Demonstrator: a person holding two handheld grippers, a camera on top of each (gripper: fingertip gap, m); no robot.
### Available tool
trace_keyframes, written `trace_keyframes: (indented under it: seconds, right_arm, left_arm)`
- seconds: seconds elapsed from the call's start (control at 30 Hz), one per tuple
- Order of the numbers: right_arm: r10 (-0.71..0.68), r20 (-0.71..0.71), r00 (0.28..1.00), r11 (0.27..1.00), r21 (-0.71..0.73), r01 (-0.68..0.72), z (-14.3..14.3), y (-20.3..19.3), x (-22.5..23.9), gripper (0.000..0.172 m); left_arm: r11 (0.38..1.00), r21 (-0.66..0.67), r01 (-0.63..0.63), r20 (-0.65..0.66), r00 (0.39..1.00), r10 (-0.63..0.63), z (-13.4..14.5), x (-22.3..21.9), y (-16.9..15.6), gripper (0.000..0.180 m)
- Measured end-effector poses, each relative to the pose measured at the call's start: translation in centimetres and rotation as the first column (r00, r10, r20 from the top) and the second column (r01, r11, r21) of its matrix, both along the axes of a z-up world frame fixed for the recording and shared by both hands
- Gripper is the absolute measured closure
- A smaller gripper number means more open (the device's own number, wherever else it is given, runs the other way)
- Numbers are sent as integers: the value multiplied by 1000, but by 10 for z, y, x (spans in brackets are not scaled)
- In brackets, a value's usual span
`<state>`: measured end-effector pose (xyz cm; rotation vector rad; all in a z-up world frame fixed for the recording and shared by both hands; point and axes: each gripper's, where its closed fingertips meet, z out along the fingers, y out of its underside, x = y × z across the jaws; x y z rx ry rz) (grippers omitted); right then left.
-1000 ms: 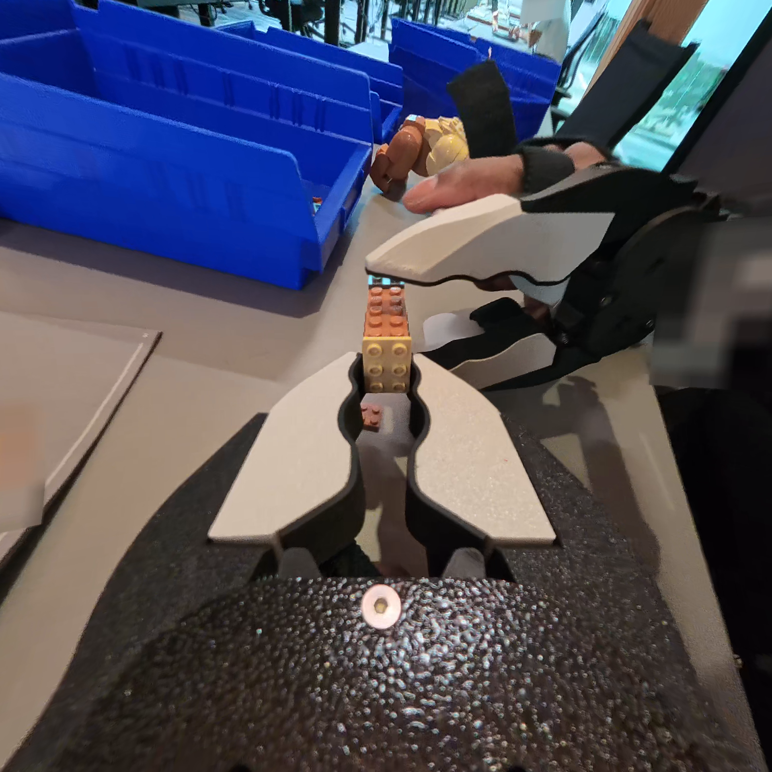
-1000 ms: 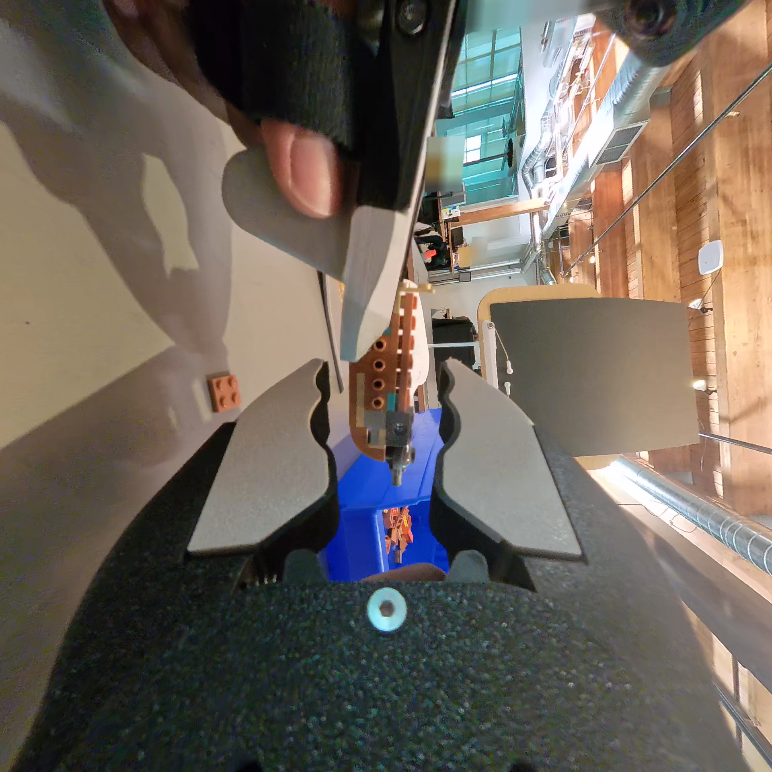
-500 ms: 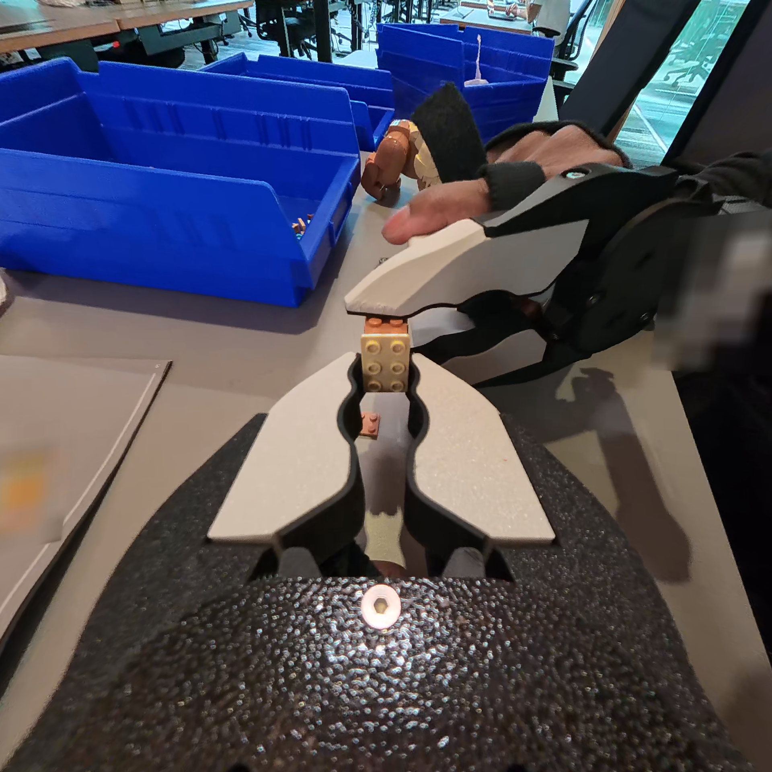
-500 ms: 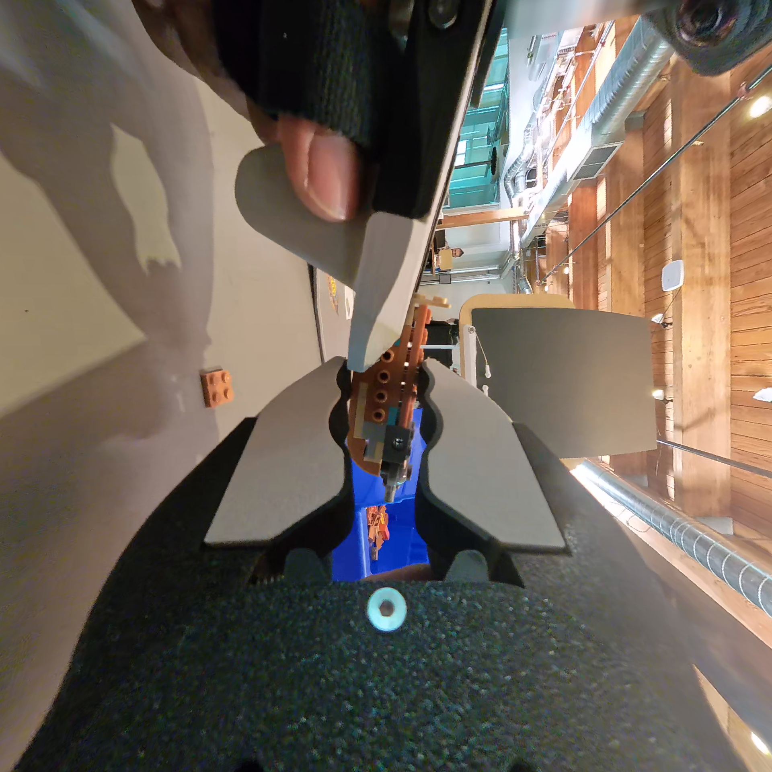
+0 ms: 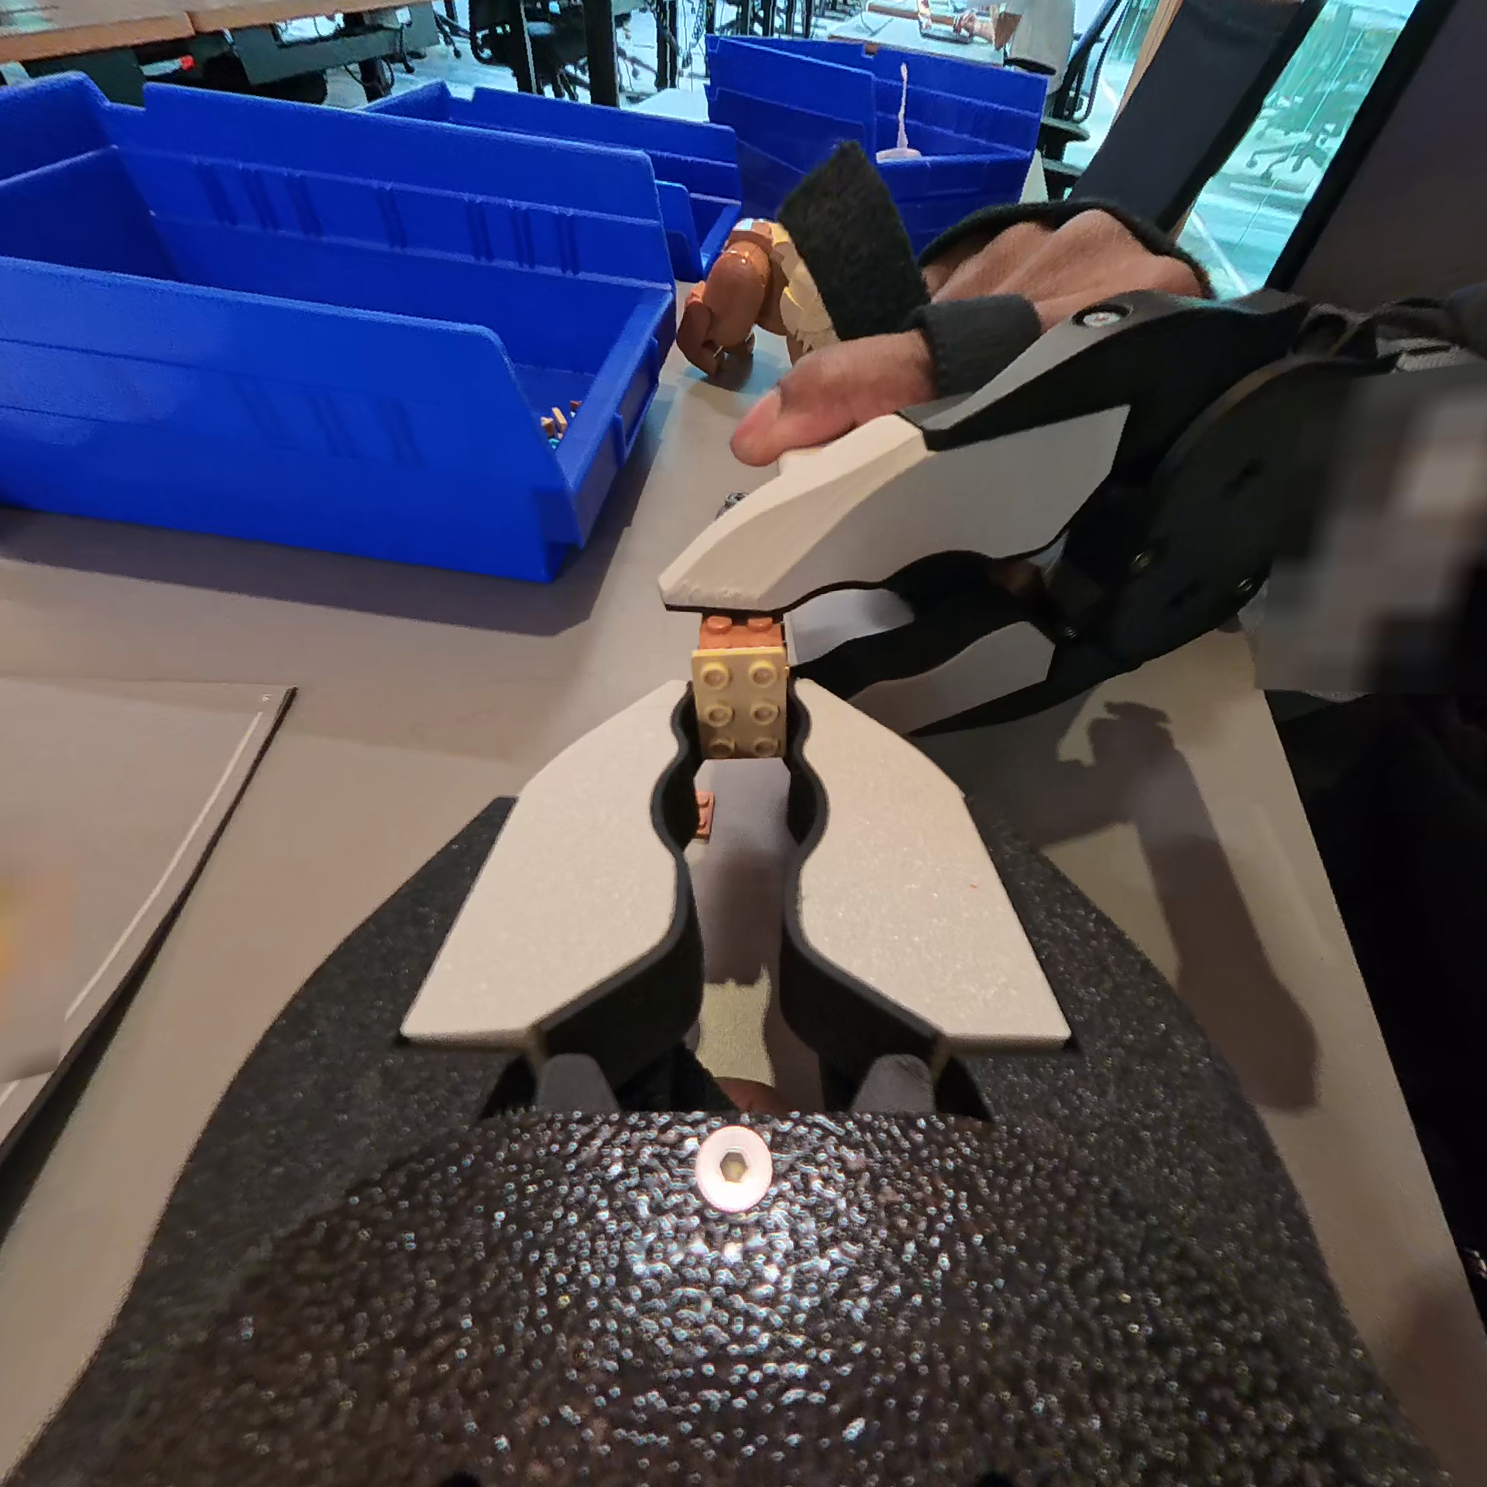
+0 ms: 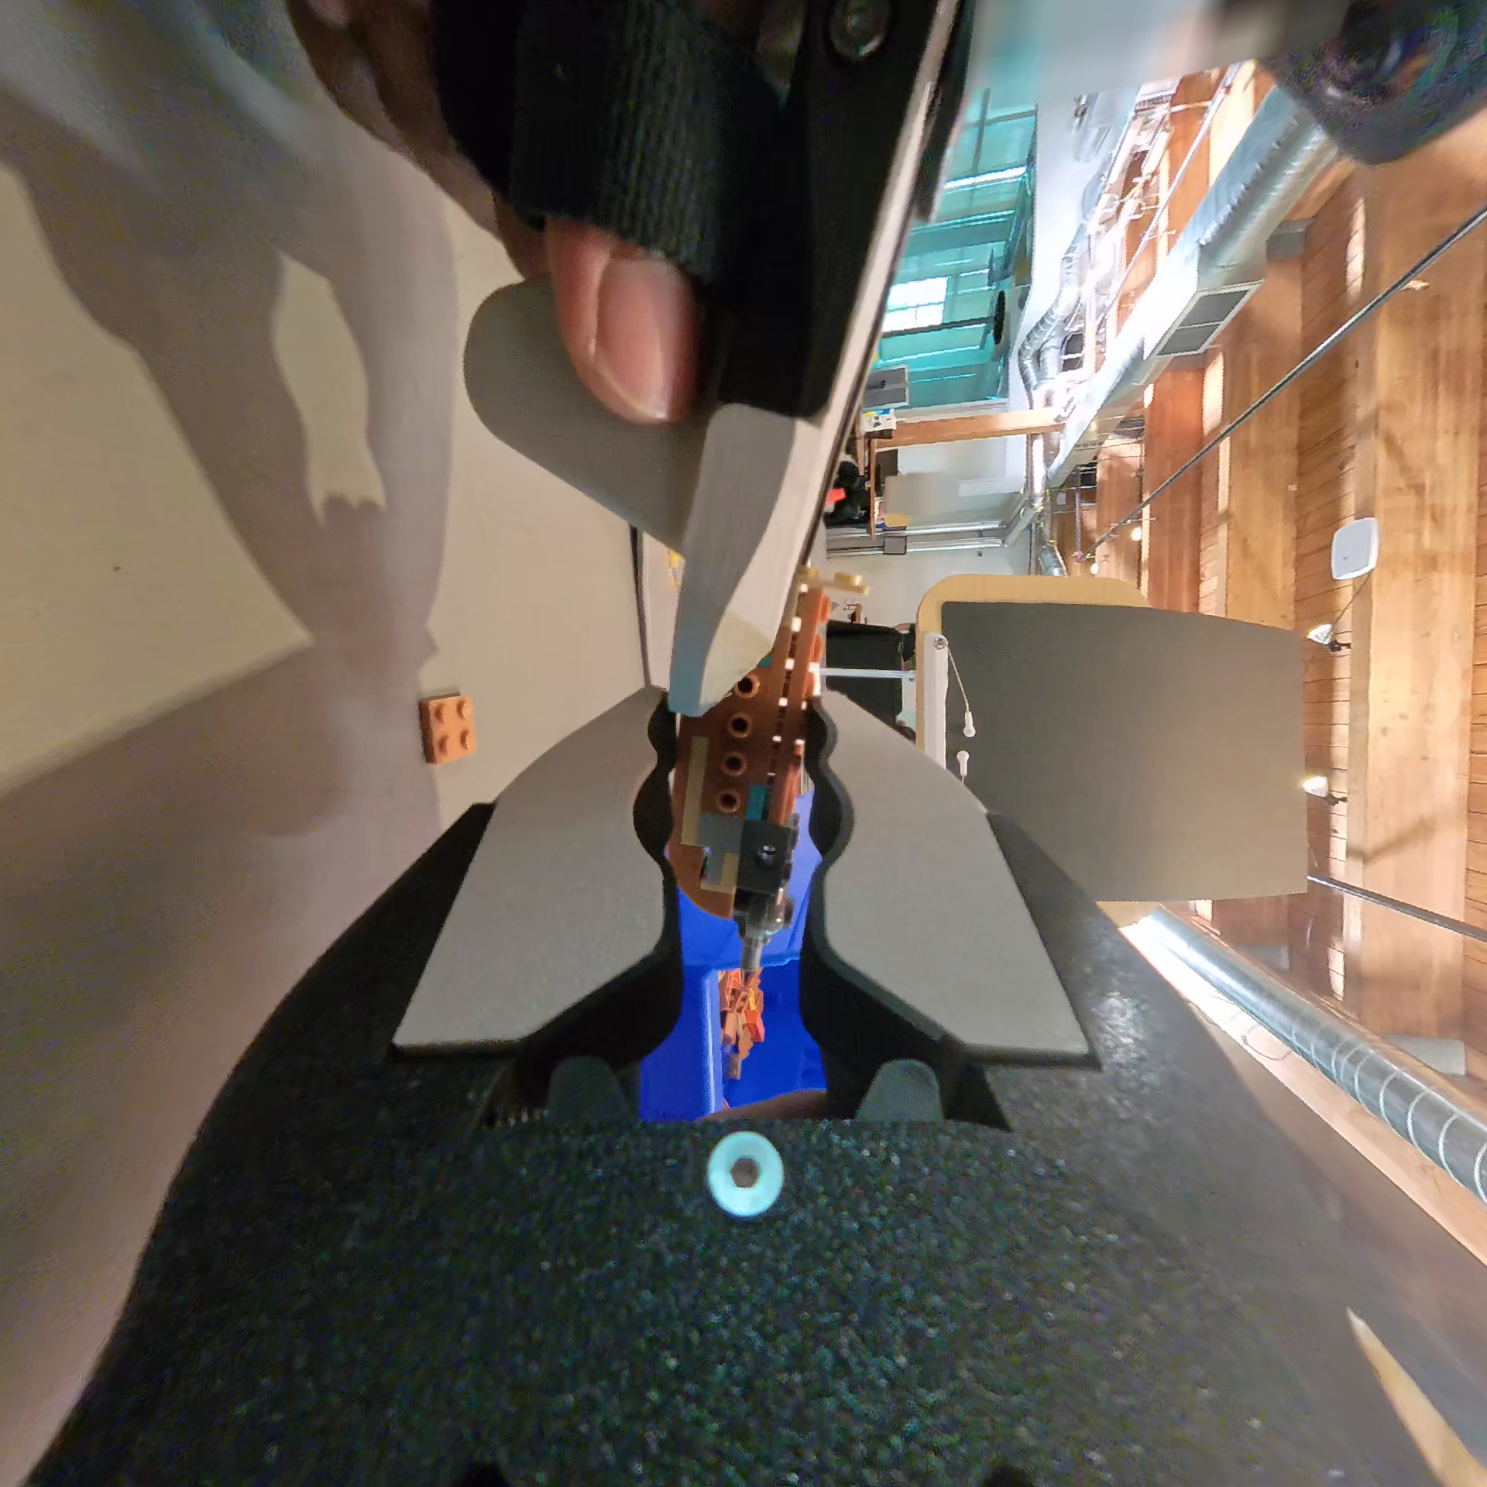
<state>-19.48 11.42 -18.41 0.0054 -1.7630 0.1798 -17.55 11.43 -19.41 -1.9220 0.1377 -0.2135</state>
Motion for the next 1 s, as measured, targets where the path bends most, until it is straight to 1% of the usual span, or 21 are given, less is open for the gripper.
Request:
trace_keyframes:
  seconds: [0.07,0.2,0.3,0.4,0.57,0.67,0.77,0.87,1.0]
  right_arm:
    - [1,-1,1000,1000,-22,-1,1,0,-1,141]
    - [-5,-31,1000,1000,-23,4,2,1,-4,139]
    - [-20,-48,999,999,-43,18,5,3,-6,126]
    - [-22,-49,999,998,-67,19,8,4,-7,124]
    - [-5,-62,998,997,-83,0,11,0,-6,121]
    - [21,-78,997,998,-64,-26,11,-6,-4,124]
    - [51,-108,993,998,-28,-54,11,-13,-1,133]
    - [48,-136,990,999,1,-49,11,-14,-1,139]
    - [51,-151,987,999,2,-52,14,-14,-1,140]
  left_arm:
    - [1000,11,-4,13,1000,3,2,-1,0,163]
    - [1000,9,-19,35,999,18,1,-4,1,162]
    - [999,17,-28,82,996,27,3,-6,1,163]
    - [999,28,-32,113,993,29,5,-9,0,163]
    - [999,30,-38,45,998,37,5,-11,0,163]
    - [999,31,-39,-17,999,39,5,-11,0,163]
    - [999,32,-36,-63,997,38,6,-9,0,163]
    - [999,37,-33,-72,997,35,7,-7,0,163]
    - [999,50,-21,-57,998,24,9,-5,0,163]
